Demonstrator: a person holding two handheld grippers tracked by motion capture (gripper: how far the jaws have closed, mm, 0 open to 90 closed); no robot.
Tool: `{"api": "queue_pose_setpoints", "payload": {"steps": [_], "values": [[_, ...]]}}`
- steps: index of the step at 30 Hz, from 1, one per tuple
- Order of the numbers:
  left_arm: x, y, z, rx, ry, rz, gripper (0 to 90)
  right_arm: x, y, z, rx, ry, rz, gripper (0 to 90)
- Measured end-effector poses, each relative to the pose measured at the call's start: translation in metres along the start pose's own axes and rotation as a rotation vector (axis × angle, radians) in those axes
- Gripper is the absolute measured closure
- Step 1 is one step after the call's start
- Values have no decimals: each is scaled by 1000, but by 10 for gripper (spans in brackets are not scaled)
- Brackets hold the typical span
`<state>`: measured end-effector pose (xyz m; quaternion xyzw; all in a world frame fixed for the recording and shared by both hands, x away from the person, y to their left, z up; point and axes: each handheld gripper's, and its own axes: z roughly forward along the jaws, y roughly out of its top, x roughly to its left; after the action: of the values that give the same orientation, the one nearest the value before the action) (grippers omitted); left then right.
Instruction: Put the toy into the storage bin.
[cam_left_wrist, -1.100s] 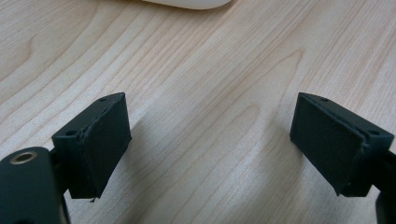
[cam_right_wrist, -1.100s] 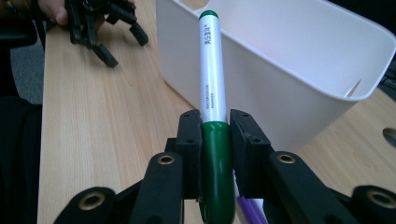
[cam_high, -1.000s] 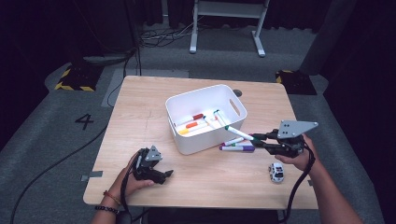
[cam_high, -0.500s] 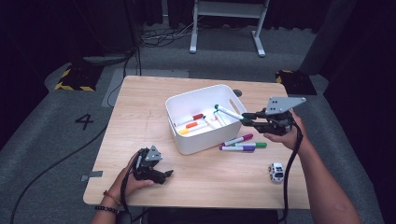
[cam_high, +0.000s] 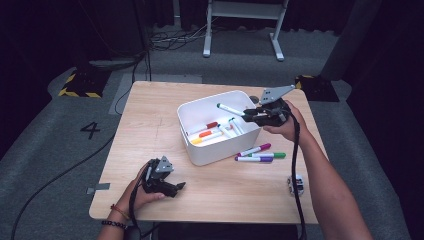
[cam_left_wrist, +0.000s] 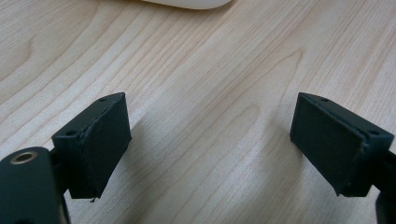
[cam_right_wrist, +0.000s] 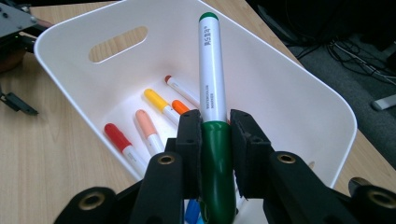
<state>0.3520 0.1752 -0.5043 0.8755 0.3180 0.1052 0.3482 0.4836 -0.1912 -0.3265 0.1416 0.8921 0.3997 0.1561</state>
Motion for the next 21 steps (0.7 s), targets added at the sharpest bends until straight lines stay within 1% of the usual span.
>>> {"api": "queue_pose_setpoints", "payload": {"steps": [2,4,7,9,11,12,13,15,16,17,18,19,21], "values": [[0,0,0,0,0,0,125,-3,3,8,14,-2,2,747],[0,0,0,0,0,0,125,-6,5,17,38,-3,9,747],[0,0,0,1,0,3,125,-8,8,28,79,-7,3,747],[0,0,0,3,-2,4,125,-8,10,35,102,-10,3,747],[0,0,0,3,-1,5,126,-7,11,40,112,-4,1,747],[0,0,0,2,0,5,125,-7,12,42,127,-7,5,747],[0,0,0,3,-1,4,125,-6,13,46,140,-9,-1,747],[0,0,0,3,-1,4,125,-5,14,52,158,2,-17,747],[0,0,0,3,0,5,125,-4,14,53,159,15,-17,747],[0,0,0,3,-1,5,125,-3,15,55,157,33,-27,746],[0,0,0,3,0,5,125,-1,15,56,166,44,-33,746],[0,0,0,2,-1,5,125,0,16,58,175,56,-52,746],[0,0,0,2,-1,5,125,2,16,60,197,64,-66,746]]}}
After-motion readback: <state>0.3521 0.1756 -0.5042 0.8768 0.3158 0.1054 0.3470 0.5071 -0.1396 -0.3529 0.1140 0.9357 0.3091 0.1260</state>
